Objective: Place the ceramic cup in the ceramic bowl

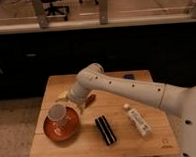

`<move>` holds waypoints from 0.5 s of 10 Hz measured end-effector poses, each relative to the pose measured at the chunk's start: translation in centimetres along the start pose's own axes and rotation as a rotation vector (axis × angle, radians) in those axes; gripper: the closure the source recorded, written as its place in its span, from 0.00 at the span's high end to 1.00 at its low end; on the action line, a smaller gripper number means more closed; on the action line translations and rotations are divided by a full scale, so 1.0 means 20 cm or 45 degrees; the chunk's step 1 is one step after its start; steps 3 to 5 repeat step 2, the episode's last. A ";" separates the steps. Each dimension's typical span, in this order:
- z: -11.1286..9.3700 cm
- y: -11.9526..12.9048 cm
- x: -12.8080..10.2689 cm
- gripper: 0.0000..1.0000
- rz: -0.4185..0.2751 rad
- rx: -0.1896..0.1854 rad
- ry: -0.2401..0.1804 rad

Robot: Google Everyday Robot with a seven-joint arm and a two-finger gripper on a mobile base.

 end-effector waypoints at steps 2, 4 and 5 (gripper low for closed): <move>-0.02 0.01 0.02 0.80 0.026 0.023 -0.003; -0.02 0.01 0.02 0.80 0.026 0.023 -0.003; -0.02 0.01 0.02 0.80 0.026 0.023 -0.003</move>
